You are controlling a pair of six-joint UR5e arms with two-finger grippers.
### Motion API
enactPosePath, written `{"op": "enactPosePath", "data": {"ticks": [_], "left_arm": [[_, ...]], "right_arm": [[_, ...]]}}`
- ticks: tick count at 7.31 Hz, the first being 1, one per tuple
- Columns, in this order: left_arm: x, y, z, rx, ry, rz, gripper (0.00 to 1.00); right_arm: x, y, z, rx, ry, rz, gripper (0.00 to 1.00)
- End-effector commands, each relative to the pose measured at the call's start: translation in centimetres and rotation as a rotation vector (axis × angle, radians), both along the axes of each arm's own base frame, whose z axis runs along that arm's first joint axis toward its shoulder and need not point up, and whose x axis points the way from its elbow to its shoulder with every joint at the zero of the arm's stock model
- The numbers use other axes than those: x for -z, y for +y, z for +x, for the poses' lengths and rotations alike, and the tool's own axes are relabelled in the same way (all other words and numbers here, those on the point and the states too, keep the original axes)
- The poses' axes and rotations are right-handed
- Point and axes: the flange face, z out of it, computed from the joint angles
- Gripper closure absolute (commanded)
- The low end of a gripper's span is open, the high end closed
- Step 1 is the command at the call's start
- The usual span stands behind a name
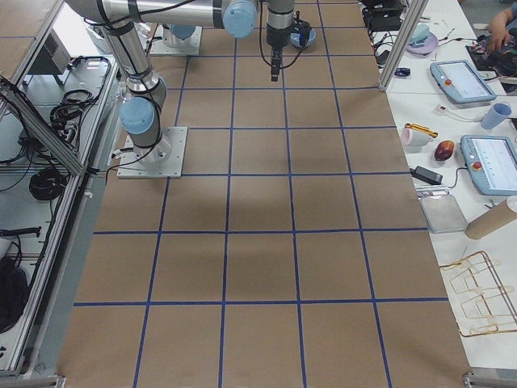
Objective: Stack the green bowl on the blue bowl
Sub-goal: 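Move the left gripper toward the pale green bowl nearer the robot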
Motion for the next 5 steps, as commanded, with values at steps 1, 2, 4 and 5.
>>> {"op": "enactPosePath", "data": {"ticks": [1,2,4,5], "left_arm": [[4.9,3.2,7.5,0.057,0.011,-0.006,0.0],[7.3,5.0,10.6,0.051,0.019,-0.012,0.0],[11.3,7.8,16.4,0.088,0.042,-0.014,0.0],[13.2,8.7,19.0,0.099,0.056,-0.044,0.0]], "right_arm": [[0.0,0.0,0.0,0.0,0.0,0.0,0.0],[0.0,0.0,0.0,0.0,0.0,0.0,0.0],[0.0,0.0,0.0,0.0,0.0,0.0,0.0],[0.0,0.0,0.0,0.0,0.0,0.0,0.0]]}}
